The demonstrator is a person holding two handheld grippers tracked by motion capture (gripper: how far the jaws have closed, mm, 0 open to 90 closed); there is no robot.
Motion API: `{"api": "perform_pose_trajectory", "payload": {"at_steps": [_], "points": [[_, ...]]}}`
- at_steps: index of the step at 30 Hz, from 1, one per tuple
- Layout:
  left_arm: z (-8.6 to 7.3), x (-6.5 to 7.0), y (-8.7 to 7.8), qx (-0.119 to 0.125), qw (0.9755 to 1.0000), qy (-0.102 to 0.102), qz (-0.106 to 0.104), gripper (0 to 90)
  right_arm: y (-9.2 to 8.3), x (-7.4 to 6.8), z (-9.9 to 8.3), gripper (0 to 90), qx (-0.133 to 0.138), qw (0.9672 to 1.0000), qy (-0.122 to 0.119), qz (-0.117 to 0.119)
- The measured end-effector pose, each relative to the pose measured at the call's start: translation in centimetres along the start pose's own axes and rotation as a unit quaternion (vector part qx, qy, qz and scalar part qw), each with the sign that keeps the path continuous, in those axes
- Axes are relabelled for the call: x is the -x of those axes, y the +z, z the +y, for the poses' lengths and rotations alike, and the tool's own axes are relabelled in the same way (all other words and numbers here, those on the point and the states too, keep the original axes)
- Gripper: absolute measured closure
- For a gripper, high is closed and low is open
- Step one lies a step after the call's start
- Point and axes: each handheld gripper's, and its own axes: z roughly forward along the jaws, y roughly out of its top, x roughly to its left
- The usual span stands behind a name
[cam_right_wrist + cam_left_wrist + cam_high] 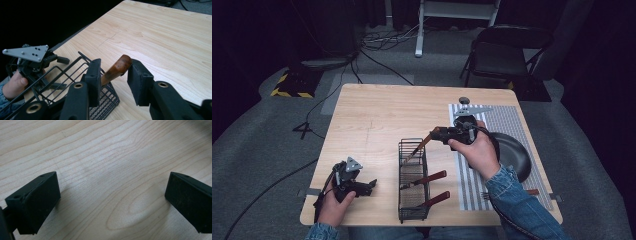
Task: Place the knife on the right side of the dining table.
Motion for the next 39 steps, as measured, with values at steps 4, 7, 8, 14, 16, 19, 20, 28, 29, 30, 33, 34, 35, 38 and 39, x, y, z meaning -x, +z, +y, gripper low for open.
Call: {"api": "perform_pose_trajectory", "payload": {"at_steps": [4, 7, 8, 14, 16, 19, 20, 28, 29, 30, 33, 34, 35, 38, 39], "points": [[0.0, 0.0, 0.0, 0.000, 1.0000, 0.000, 0.000, 0.2, -0.1, 0.1, 0.0, 68.5, 0.005, 1.0000, 0.007, 0.003], [0.0, 0.0, 0.0, 0.000, 1.0000, 0.000, 0.000, 0.2, -0.2, 0.2, 0.1, 70.5, 0.009, 0.9999, 0.011, 0.009], [0.0, 0.0, 0.0, 0.000, 1.0000, 0.000, 0.000, 0.2, -0.2, 0.2, 0.2, 70.8, 0.009, 0.9998, 0.013, 0.012], [0.0, 0.0, 0.0, 0.000, 1.0000, 0.000, 0.000, 0.1, -0.2, 0.1, 0.4, 73.5, 0.012, 0.9991, 0.017, 0.038], [0.0, 0.0, 0.0, 0.000, 1.0000, 0.001, 0.000, 0.2, -0.2, 0.0, 0.6, 74.5, 0.012, 0.9987, 0.013, 0.048], [0.0, 0.0, 0.0, 0.000, 1.0000, 0.000, 0.000, 0.2, -0.3, -0.2, 0.8, 77.1, 0.014, 0.9980, 0.012, 0.060], [0.0, 0.0, 0.0, 0.000, 1.0000, 0.000, 0.000, 0.2, -0.3, -0.3, 0.9, 77.3, 0.013, 0.9979, 0.010, 0.062], [0.0, 0.0, 0.0, 0.000, 1.0000, 0.000, 0.000, 0.2, -0.6, -1.0, 1.4, 78.4, 0.015, 0.9973, -0.017, 0.070], [0.0, 0.0, 0.0, 0.000, 1.0000, 0.000, 0.000, 0.2, -0.6, -1.0, 1.4, 78.4, 0.015, 0.9973, -0.017, 0.070], [0.0, 0.0, 0.0, 0.000, 1.0000, 0.000, 0.000, 0.2, -0.6, -1.1, 1.5, 78.5, 0.017, 0.9973, -0.020, 0.069], [0.0, 0.0, 0.0, 0.000, 1.0000, 0.000, 0.000, 0.2, -0.9, -1.3, 1.7, 79.2, 0.021, 0.9971, -0.023, 0.070], [0.0, 0.0, 0.0, 0.000, 1.0000, 0.000, 0.000, 0.2, -1.0, -1.3, 1.8, 79.4, 0.022, 0.9970, -0.024, 0.070], [0.0, 0.0, 0.0, 0.000, 1.0000, 0.000, 0.000, 0.1, -1.2, -1.4, 1.9, 79.8, 0.025, 0.9969, -0.027, 0.069], [0.0, 0.0, 0.0, 0.000, 1.0000, 0.001, 0.000, 0.1, -1.4, -1.5, 2.1, 80.2, 0.024, 0.9971, -0.032, 0.064], [0.0, 0.0, 0.0, 0.000, 1.0000, 0.000, 0.000, 0.2, -1.6, -1.5, 2.3, 80.5, 0.022, 0.9973, -0.032, 0.062]]}}
